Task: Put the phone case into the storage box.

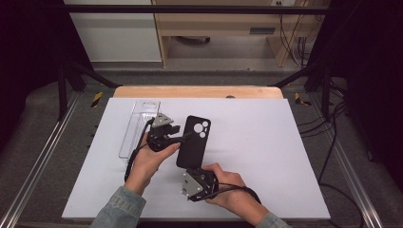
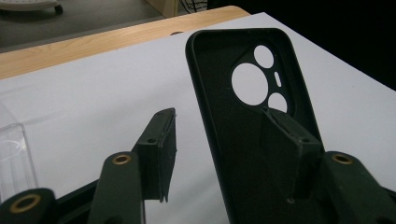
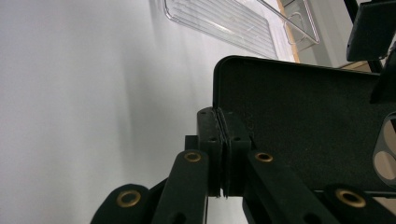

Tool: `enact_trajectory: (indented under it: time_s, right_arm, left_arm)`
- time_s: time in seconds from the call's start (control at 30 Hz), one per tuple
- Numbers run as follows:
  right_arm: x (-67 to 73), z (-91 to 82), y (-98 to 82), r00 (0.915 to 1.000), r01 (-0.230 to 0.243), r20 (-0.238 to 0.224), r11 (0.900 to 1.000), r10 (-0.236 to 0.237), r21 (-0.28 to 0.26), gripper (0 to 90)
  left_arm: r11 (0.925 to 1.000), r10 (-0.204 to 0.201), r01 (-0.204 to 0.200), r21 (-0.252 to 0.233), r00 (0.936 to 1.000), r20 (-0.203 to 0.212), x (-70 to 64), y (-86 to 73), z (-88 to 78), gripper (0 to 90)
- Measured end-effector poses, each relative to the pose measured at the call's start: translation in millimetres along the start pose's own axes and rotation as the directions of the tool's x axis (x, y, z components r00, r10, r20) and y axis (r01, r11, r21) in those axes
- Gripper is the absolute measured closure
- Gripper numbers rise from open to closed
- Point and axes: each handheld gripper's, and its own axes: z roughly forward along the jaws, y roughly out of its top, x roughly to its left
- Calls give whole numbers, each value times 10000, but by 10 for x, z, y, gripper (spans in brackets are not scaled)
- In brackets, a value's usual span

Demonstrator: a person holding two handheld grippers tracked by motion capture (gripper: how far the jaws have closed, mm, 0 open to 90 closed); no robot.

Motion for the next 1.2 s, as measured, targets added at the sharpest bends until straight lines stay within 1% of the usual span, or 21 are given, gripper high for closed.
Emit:
enact_trajectory:
  time_s: [0.07, 0.13, 0.33, 0.37, 0.4, 0.5, 0.57, 0.63, 0.67, 0.8, 0.87, 0.9, 0.93, 1.1, 1.13, 1.17, 1.2]
  right_arm:
    - [0, -2, -1, 10000, -4, 12, 10000, 4, -2, 890]
    - [9, -7, 4, 9998, -176, 10, 9998, 176, 44, 891]
    - [7, -10, 9, 9999, -104, 35, 9999, 104, 52, 890]
    - [8, -11, 10, 10000, -92, 36, 9999, 92, 49, 890]
    - [4, -7, 8, 10000, 33, 39, 10000, -33, -4, 890]
    - [5, -7, 13, 10000, 52, 40, 10000, -52, -14, 891]
    - [8, -8, 16, 10000, 3, 26, 10000, -3, -3, 890]
    - [5, -5, 16, 9999, 99, 27, 9999, -99, -19, 890]
    - [15, -8, 21, 10000, -58, 20, 10000, 58, 24, 890]
    - [14, -9, 22, 10000, -82, 30, 10000, 82, 30, 890]
    - [-2, -2, 16, 9998, 222, 26, 9997, -222, -60, 890]
    - [-6, -3, 15, 9995, 300, 34, 9995, -300, -68, 890]
    - [15, -10, 25, 10000, -56, 25, 10000, 56, 19, 890]
    - [7, -10, 21, 10000, 66, 30, 10000, -65, -9, 891]
    - [1, -8, 18, 9999, 155, 38, 9999, -154, -40, 891]
    - [1, -9, 18, 9999, 151, 35, 9999, -151, -38, 890]
    - [8, -12, 21, 10000, 52, 27, 10000, -52, -9, 890]
  left_arm:
    - [10000, 10, -10, 13, 10000, 15, -1, 0, -1, 475]
    - [10000, 43, -43, 59, 9999, 105, -4, -2, 1, 502]
    - [9999, 23, -25, 103, 9999, 168, -2, -5, 6, 526]
    - [9999, 11, -14, 118, 9998, 180, -1, -7, 7, 526]
    - [9999, 28, -31, 150, 9998, 209, 0, -8, 7, 527]
    - [9997, 101, -107, 206, 9994, 322, -3, -16, 12, 525]
    - [9998, 50, -56, 198, 9995, 320, -1, -20, 12, 525]
    - [9998, 26, -33, 218, 9994, 339, 4, -22, 14, 525]
    - [9997, 5, -12, 224, 9994, 334, 6, -23, 16, 525]
    - [9997, -93, 84, 220, 9992, 399, 12, -27, 16, 527]
    - [9997, -132, 122, 215, 9988, 465, 13, -28, 15, 529]
    - [9997, -114, 104, 222, 9989, 461, 13, -28, 15, 530]
    - [9997, -124, 114, 224, 9989, 459, 14, -29, 17, 530]
    - [9996, -134, 122, 240, 9987, 501, 4, -33, 25, 535]
    - [9997, -124, 111, 240, 9985, 528, 2, -33, 25, 543]
    - [9997, -147, 135, 222, 9984, 552, 2, -33, 25, 560]
    - [9996, -172, 160, 211, 9983, 556, 3, -34, 25, 567]
